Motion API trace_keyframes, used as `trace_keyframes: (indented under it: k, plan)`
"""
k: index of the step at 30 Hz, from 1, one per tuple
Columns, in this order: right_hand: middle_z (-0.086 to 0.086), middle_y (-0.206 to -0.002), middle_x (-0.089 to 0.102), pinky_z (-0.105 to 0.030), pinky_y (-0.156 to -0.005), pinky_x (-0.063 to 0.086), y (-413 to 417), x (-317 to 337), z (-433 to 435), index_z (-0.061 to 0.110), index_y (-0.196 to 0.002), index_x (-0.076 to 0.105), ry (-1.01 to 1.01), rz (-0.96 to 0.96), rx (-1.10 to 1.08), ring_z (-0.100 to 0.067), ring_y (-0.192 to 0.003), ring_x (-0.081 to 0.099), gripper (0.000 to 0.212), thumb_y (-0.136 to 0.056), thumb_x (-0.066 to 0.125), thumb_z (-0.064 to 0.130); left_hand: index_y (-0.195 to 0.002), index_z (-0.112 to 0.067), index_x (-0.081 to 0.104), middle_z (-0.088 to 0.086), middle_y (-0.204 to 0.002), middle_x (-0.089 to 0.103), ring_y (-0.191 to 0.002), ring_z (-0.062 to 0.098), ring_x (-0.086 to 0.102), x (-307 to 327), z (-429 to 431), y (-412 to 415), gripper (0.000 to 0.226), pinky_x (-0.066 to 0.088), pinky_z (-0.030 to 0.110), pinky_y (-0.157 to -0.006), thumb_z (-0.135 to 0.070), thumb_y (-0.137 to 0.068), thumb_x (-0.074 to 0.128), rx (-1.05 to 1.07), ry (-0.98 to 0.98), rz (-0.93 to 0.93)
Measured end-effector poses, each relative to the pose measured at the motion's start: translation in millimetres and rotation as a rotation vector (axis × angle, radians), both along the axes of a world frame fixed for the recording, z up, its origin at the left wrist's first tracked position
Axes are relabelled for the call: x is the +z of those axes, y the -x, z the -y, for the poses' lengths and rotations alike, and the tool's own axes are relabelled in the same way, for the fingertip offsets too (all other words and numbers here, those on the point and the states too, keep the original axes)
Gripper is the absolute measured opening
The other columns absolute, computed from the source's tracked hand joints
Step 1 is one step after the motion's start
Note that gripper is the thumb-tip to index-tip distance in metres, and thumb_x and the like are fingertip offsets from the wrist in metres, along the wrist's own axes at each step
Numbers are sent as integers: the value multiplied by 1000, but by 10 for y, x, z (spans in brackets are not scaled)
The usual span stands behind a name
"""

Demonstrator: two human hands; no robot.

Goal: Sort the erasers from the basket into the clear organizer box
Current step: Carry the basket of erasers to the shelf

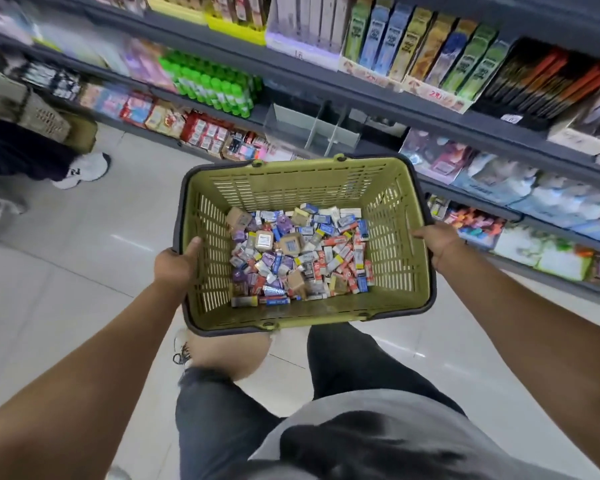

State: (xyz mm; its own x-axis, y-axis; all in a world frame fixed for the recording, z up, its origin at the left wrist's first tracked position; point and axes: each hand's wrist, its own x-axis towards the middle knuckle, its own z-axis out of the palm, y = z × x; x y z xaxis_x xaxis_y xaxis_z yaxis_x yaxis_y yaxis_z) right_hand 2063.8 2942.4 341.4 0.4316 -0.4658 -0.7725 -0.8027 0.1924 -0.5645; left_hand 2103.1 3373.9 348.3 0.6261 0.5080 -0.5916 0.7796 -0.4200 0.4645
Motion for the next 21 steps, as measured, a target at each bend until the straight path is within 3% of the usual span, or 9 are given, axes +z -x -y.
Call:
trace_keyframes:
  k: [3, 10, 13, 17, 21]
  plan:
    - [-24, -100, 63, -54, -82, 52, -102, -121, -224, 0, -108, 62, -37, 13, -74, -30, -69, 60, 24, -84, 62, 2, -109, -3, 58, 11, -91, 62, -73, 27, 58, -91, -237, -367, 56, 47, 33, -63, -55, -87, 59, -63, 18, -22]
    - [-20, -100, 66, -51, -83, 54, 12, -257, -931, -1, -120, 59, 3, 21, -339, -30, -75, 64, 42, -80, 69, 9, -105, 1, 62, 19, -100, 65, -90, 35, 62, -220, -773, -1117, 60, 49, 36, -79, -57, -89, 54, -303, 52, 30]
    - [-21, -103, 65, -52, -83, 53, 82, -259, -1241, 0, -121, 58, 1, 46, -422, -29, -72, 63, 44, -80, 70, 10, -108, 4, 63, 23, -106, 66, -99, 39, 63, -223, -975, -1312, 66, 52, 44, -90, -58, -90, 52, -352, 53, 39]
    - [-23, -104, 64, -53, -85, 52, 187, -333, -1602, -1, -121, 59, -52, 68, -498, -30, -71, 62, 43, -82, 69, 12, -110, 0, 61, 16, -101, 65, -96, 38, 64, -288, -1218, -1472, 65, 52, 48, -91, -60, -90, 50, -366, 110, -6]
    - [-21, -97, 65, -46, -80, 54, 263, -483, -1656, -2, -119, 60, -73, 84, -574, -27, -70, 61, 45, -84, 70, 24, -94, -8, 57, 13, -93, 64, -85, 34, 61, -359, -1157, -1485, 54, 52, 39, -82, -60, -91, 46, -371, 88, -23]
